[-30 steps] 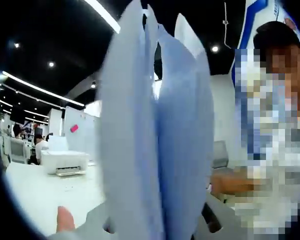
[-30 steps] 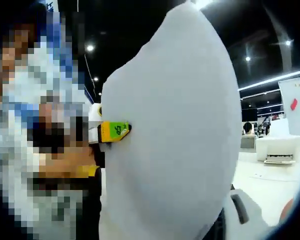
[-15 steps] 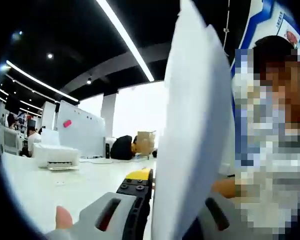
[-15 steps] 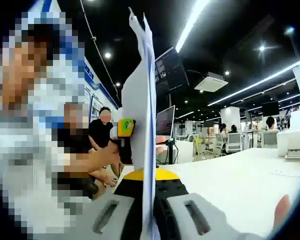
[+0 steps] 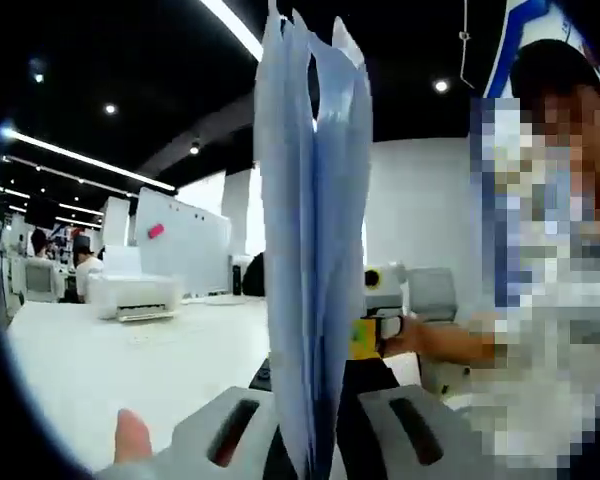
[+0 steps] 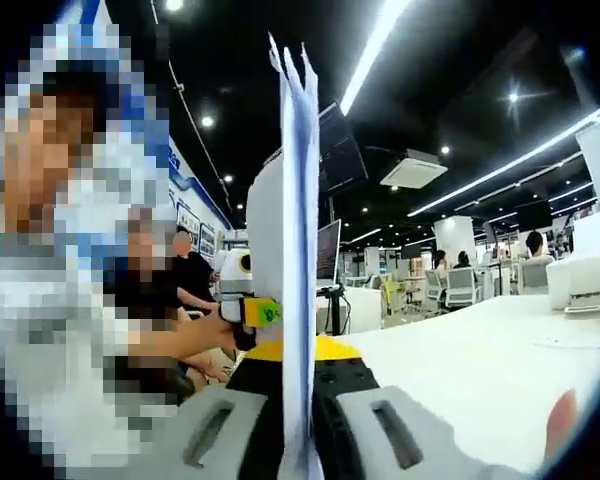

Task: Organize the stack of printing papers by aligning and flattening the scattered papers on the table

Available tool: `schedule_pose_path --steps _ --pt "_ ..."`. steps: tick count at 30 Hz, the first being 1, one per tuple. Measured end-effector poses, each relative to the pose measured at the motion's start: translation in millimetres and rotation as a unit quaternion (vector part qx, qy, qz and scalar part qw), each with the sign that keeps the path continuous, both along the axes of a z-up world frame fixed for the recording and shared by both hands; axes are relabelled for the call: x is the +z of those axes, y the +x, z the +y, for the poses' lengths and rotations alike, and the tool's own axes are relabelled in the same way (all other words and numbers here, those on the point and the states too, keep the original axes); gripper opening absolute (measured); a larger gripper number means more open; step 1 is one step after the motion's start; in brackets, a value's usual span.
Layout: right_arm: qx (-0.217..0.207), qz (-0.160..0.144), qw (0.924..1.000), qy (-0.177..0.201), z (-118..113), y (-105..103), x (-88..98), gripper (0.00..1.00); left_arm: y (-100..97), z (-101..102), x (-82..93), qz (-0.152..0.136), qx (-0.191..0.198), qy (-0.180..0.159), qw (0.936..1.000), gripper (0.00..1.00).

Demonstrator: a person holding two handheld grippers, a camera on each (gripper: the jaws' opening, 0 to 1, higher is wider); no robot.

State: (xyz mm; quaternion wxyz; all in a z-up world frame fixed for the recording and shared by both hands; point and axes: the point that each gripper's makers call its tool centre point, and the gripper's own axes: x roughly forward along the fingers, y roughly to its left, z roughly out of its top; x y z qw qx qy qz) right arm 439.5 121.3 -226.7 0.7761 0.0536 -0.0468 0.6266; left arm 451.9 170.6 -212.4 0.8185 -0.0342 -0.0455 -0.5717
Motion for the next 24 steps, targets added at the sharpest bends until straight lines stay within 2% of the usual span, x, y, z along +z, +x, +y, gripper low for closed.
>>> schedule_pose_path --steps 3,5,7,9,12,16,17,18,21,23,24 --pt "-0.006 0.000 1.0000 -0.005 -1.9 2.7 -1.9 0.26 -1.9 0.4 -1.2 -0.003 -0.006 -0.002 1.0000 0.06" --pt "-0.007 -0.016 0.9998 -0.007 -4.3 2.7 4.0 0.25 -1.6 0.7 -0.3 0.000 -0.009 -0.003 1.0000 0.06" --pt "-0.014 -0.024 0.9996 0.002 -8.5 8.1 17.8 0.25 -0.8 1.2 0.4 0.004 -0.011 0.000 0.9999 0.06" --pt "-0.007 -0.015 0.9998 0.014 -9.9 10.6 26.6 0.21 -2.4 -0.3 0.4 0.009 -0.020 0.001 0.9998 0.06" --pt "0.006 0.006 0.9995 0.032 -11.9 9.4 33.7 0.00 0.7 0.6 0.0 0.006 -0.010 0.001 0.9999 0.08" --pt "-0.003 -0.011 0.9992 0.039 -12.9 8.2 34.3 0.00 4.7 2.8 -6.5 0.009 0.010 -0.004 0.9999 0.30" --pt "-0.001 -0.014 0.9990 0.043 -14.5 6.4 34.5 0.00 7.6 5.6 -11.3 0.008 0.031 -0.007 0.9995 0.31" --pt "-0.001 -0.014 0.9989 0.045 -14.3 5.4 34.8 0.00 7.2 4.9 -15.3 0.010 0.033 -0.003 0.9994 0.30" --pt "-0.018 -0.022 0.9993 0.027 -12.1 8.3 29.5 0.16 9.1 3.0 -19.7 0.013 0.045 0.000 0.9989 0.30" --pt "-0.030 -0.019 0.9992 0.019 -11.5 13.2 27.1 0.22 10.9 -0.3 -18.9 0.010 0.050 0.001 0.9987 0.29" --pt "-0.032 -0.020 0.9991 0.020 -11.4 13.6 27.2 0.23 12.8 -1.1 -20.7 0.008 0.056 0.013 0.9983 0.29"
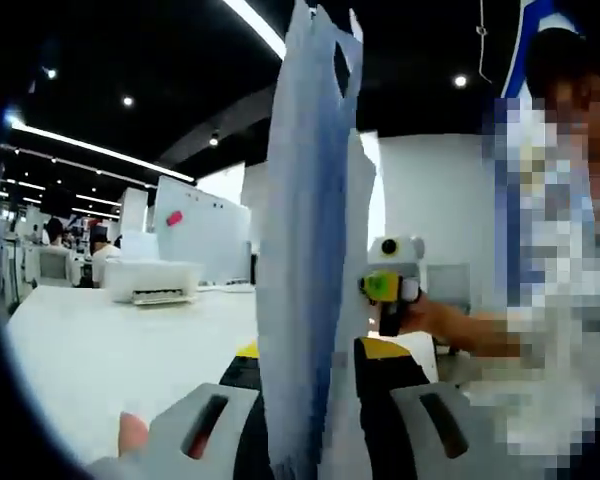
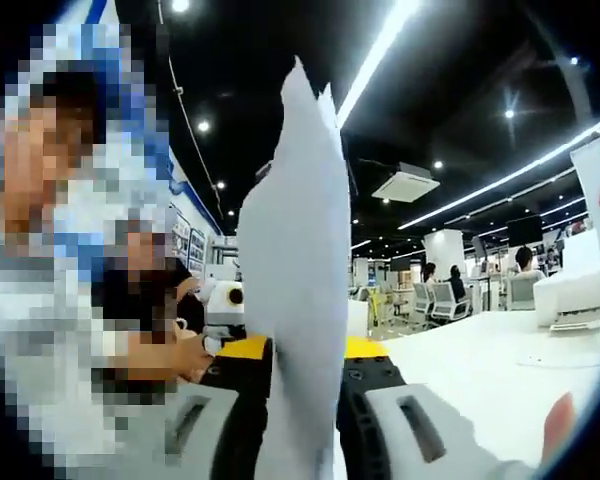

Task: Organize the stack of printing papers by aligning and flattening the scattered papers on the table

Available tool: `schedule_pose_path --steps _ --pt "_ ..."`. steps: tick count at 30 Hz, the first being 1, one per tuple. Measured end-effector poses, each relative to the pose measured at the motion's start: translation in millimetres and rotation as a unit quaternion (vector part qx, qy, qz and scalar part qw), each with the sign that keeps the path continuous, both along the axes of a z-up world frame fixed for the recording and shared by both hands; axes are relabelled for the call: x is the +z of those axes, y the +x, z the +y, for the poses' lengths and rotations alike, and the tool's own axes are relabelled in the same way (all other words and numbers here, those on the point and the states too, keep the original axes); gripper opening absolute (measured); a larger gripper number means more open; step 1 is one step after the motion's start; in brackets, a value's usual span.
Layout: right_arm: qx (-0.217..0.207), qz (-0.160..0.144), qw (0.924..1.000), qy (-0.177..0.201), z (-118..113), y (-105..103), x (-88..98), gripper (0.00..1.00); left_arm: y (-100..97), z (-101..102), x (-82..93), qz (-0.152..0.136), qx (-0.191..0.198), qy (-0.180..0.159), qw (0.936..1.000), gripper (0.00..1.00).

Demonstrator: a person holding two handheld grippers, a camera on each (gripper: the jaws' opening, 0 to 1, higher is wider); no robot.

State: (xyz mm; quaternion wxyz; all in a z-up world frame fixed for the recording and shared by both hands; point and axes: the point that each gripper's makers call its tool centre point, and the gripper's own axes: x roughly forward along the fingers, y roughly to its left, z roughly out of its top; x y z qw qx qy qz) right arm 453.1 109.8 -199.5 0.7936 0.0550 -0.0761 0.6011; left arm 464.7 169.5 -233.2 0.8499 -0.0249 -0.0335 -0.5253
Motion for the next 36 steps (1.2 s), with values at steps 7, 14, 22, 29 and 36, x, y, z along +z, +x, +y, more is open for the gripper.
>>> schedule_pose_path --steps 7,14,22,29,36 --pt "-0.007 -0.006 0.9999 0.005 0.7 -1.9 4.6 0.23 2.2 -14.1 -6.1 -0.007 0.000 0.033 0.9994 0.27" --pt "0.005 -0.008 0.9999 0.009 -0.5 -6.3 5.7 0.00 -5.1 -21.6 -9.7 0.004 -0.032 0.026 0.9992 0.06" --pt "0.007 -0.016 0.9998 0.009 -0.1 -8.4 5.6 0.07 -3.0 -18.2 -12.4 0.002 -0.020 0.032 0.9993 0.20" --pt "0.004 -0.002 1.0000 0.001 0.3 -9.8 -5.2 0.03 -5.3 -19.0 -19.1 0.008 -0.030 0.041 0.9987 0.09" --pt "0.017 0.018 0.9997 0.006 3.6 -9.7 -5.9 0.00 -4.1 -13.0 -19.6 0.024 -0.035 0.030 0.9987 0.09"
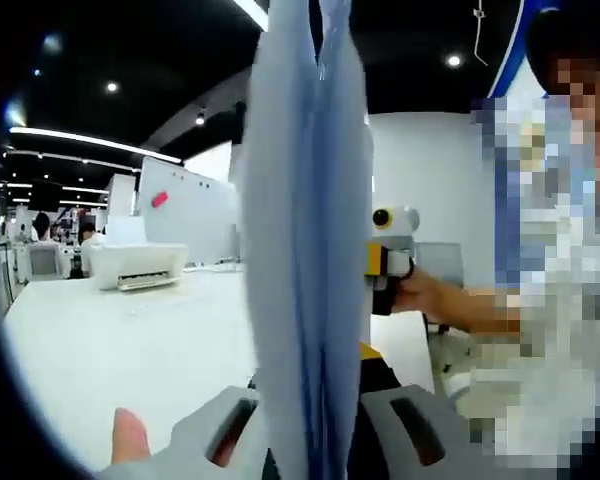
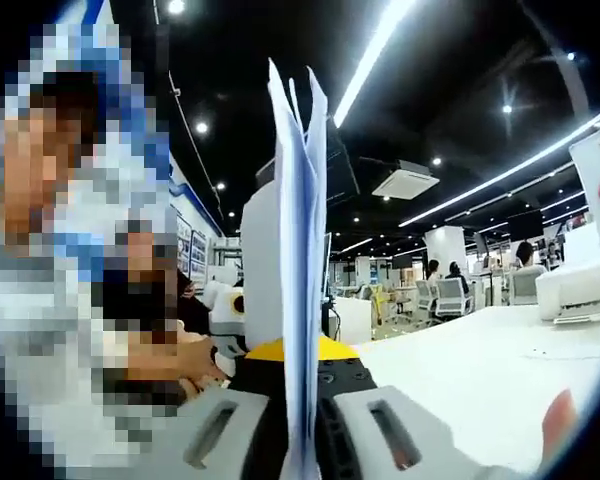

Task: Organize the stack of printing papers by aligning and flattening the scattered papers on the table

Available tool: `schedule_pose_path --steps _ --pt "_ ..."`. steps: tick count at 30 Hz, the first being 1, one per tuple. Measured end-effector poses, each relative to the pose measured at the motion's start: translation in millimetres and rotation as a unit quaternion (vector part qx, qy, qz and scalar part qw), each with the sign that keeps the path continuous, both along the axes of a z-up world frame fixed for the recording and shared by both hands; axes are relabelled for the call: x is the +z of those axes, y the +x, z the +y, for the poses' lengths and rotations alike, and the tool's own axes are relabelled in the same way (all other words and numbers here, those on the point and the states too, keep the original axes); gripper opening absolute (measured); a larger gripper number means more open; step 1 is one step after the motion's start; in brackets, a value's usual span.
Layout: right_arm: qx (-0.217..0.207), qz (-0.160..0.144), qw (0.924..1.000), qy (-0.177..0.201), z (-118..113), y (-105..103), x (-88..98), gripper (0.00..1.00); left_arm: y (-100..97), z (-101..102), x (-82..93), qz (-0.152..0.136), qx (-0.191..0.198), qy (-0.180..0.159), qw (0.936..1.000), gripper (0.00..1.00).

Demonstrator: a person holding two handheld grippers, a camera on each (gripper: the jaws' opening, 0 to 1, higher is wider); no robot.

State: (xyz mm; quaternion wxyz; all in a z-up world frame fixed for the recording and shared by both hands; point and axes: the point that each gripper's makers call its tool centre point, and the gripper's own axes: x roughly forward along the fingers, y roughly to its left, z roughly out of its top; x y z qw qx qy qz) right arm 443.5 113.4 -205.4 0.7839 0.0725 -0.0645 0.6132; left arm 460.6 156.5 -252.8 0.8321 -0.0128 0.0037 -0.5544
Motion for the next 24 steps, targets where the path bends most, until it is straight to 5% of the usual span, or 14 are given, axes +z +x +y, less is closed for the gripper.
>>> schedule_pose_path --steps 5,10,17,24 --pt "0.006 0.019 0.9997 0.016 -2.8 2.1 2.0 0.00 -1.1 11.4 -9.9 0.012 0.012 0.009 0.9998 0.14" --pt "0.005 0.001 0.9999 0.011 -4.3 -1.1 4.1 0.00 -2.9 23.1 -13.3 0.013 0.019 0.005 0.9997 0.17" --pt "0.011 -0.004 0.9998 -0.017 -5.8 -6.2 4.2 0.00 -5.9 37.6 27.2 -0.007 0.018 -0.046 0.9987 0.18" --pt "0.007 -0.025 0.9990 -0.035 -6.6 -5.9 3.5 0.03 -12.9 29.4 43.9 -0.043 0.012 -0.031 0.9985 0.06"
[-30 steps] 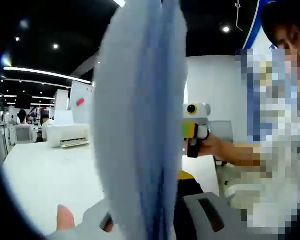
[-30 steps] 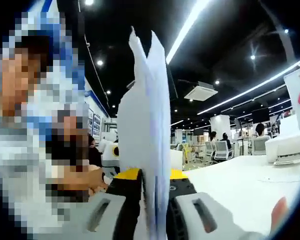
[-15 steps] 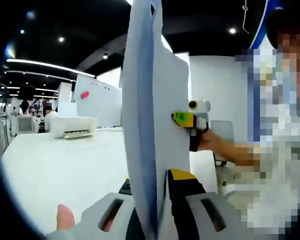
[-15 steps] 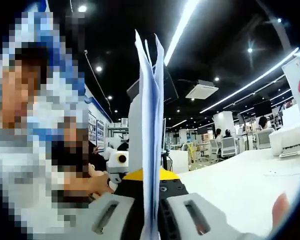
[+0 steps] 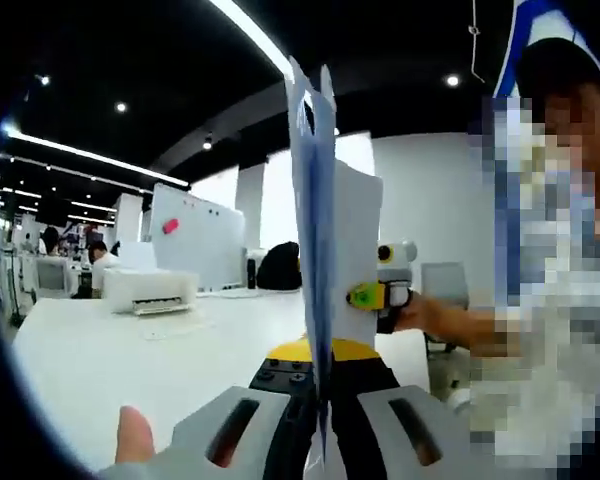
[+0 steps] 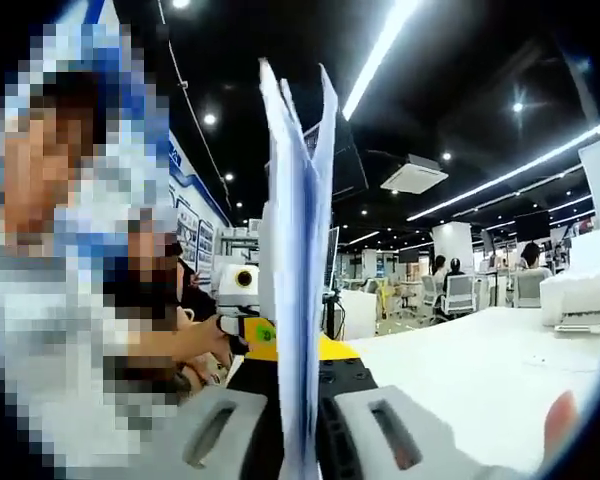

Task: Organize the stack of printing papers by aligning and flattening the scattered papers on the table

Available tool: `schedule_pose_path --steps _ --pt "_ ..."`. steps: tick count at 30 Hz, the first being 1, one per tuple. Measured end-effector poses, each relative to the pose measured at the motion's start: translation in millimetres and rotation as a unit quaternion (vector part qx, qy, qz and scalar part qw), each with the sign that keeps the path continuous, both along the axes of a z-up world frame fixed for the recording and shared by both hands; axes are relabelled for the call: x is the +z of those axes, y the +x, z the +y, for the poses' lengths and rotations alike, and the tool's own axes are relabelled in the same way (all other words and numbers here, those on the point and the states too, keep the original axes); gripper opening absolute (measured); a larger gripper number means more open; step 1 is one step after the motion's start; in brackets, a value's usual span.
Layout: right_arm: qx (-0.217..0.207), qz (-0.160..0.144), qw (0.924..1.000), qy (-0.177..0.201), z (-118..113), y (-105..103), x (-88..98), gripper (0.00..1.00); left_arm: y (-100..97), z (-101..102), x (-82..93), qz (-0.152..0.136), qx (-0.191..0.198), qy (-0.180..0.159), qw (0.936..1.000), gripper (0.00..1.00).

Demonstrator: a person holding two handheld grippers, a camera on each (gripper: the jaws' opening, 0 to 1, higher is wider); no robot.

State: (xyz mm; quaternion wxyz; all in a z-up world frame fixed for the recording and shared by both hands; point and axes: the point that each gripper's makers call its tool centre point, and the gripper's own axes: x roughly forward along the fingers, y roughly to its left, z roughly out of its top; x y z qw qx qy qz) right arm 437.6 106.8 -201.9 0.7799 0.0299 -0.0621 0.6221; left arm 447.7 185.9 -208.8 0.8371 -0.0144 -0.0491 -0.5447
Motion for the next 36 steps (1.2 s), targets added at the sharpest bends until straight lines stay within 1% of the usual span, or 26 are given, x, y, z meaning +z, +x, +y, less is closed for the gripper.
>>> schedule_pose_path --steps 1,2,3,4,7,8,9,10,11,12,13,14,17,20,21,23,24,25,27,28,29,30,31,32,34,36 --pt "-0.002 -0.001 1.0000 -0.001 -0.5 0.2 1.8 0.03 -3.7 -3.1 2.5 -0.011 -0.007 0.007 0.9999 0.06" --pt "-0.001 -0.006 1.0000 0.000 -0.6 -0.6 5.7 0.00 -4.8 -5.0 6.5 -0.016 -0.007 0.007 0.9998 0.06" --pt "-0.002 -0.017 0.9998 0.000 -0.4 -1.3 10.0 0.00 -4.8 -6.2 10.9 -0.019 -0.007 0.007 0.9998 0.06" --pt "-0.025 -0.030 0.9993 0.002 -2.5 5.4 15.4 0.00 -4.0 -6.4 13.5 -0.021 -0.005 0.006 0.9997 0.06" --pt "-0.011 -0.010 0.9999 0.003 -1.7 3.2 17.0 0.00 -1.6 -4.2 18.0 -0.023 -0.002 -0.001 0.9997 0.06" --pt "-0.009 -0.010 0.9999 -0.001 -1.4 2.6 13.6 0.00 -3.1 -4.6 15.0 -0.019 -0.009 -0.004 0.9998 0.07" --pt "-0.008 -0.014 0.9998 -0.008 -1.6 2.6 9.0 0.01 -2.7 -4.1 9.7 -0.015 -0.010 -0.002 0.9998 0.09" --pt "-0.016 -0.009 0.9997 -0.016 -2.6 5.3 0.9 0.11 2.5 -1.4 1.2 -0.002 0.004 0.001 1.0000 0.16" --pt "-0.022 0.008 0.9994 -0.027 -3.7 8.3 -8.9 0.18 4.9 -1.3 -3.9 0.005 0.009 0.004 0.9999 0.23" --pt "-0.016 0.023 0.9993 -0.027 -3.6 8.1 -14.4 0.20 5.1 -1.4 -6.1 0.012 0.007 0.003 0.9999 0.24" --pt "-0.015 0.019 0.9994 -0.025 -4.1 8.2 -15.7 0.15 5.0 -2.0 -5.7 0.011 0.007 0.002 0.9999 0.22" --pt "-0.012 0.015 0.9996 -0.020 -5.3 6.2 -14.0 0.14 5.2 -2.3 -4.2 0.008 0.008 0.001 0.9999 0.22" --pt "-0.024 -0.005 0.9995 -0.018 -10.8 7.1 -4.1 0.15 5.5 -1.1 6.9 0.000 0.011 -0.004 0.9999 0.22" --pt "-0.023 0.002 0.9997 0.007 -14.5 6.9 9.2 0.17 9.2 -1.4 12.5 -0.001 0.020 -0.015 0.9997 0.22" --pt "-0.020 0.002 0.9998 0.005 -11.9 7.1 9.0 0.17 11.1 -5.3 12.2 0.002 0.017 -0.015 0.9997 0.21" --pt "-0.027 -0.007 0.9994 -0.021 -10.8 7.6 2.4 0.16 12.2 -10.9 11.2 0.005 0.015 -0.017 0.9997 0.19" --pt "-0.027 -0.010 0.9993 -0.024 -11.7 6.9 2.1 0.16 10.1 -9.8 11.1 0.002 0.012 -0.016 0.9998 0.17" --pt "-0.028 -0.009 0.9993 -0.023 -15.6 6.0 1.9 0.16 8.7 -7.3 10.9 0.003 0.011 -0.017 0.9998 0.15" --pt "-0.035 -0.004 0.9992 -0.019 -25.1 7.5 2.0 0.16 7.6 -5.5 11.1 0.007 0.006 -0.023 0.9997 0.09" --pt "-0.040 0.000 0.9991 -0.014 -31.1 8.2 2.5 0.12 6.7 -4.6 11.2 0.009 0.002 -0.027 0.9996 0.06" --pt "-0.037 0.002 0.9993 -0.009 -32.3 7.6 3.4 0.02 7.0 -5.9 11.5 0.009 0.002 -0.029 0.9995 0.06" --pt "-0.016 0.005 0.9998 -0.008 -29.4 0.0 3.3 0.00 5.8 -8.5 11.7 0.006 -0.001 -0.029 0.9996 0.06" --pt "-0.029 0.012 0.9995 -0.005 -29.8 4.5 3.8 0.00 5.4 -10.4 11.8 0.005 -0.001 -0.028 0.9996 0.06" --pt "-0.035 0.006 0.9993 -0.006 -29.5 5.6 3.7 0.00 5.9 -11.0 12.1 0.001 0.001 -0.026 0.9997 0.06" --pt "-0.031 0.002 0.9995 -0.005 -28.7 3.8 3.9 0.00 6.8 -9.5 12.2 -0.001 0.002 -0.023 0.9997 0.06" --pt "-0.024 0.009 0.9997 -0.002 -28.2 2.4 4.4 0.00 6.1 -8.2 12.2 -0.002 0.002 -0.024 0.9997 0.06"
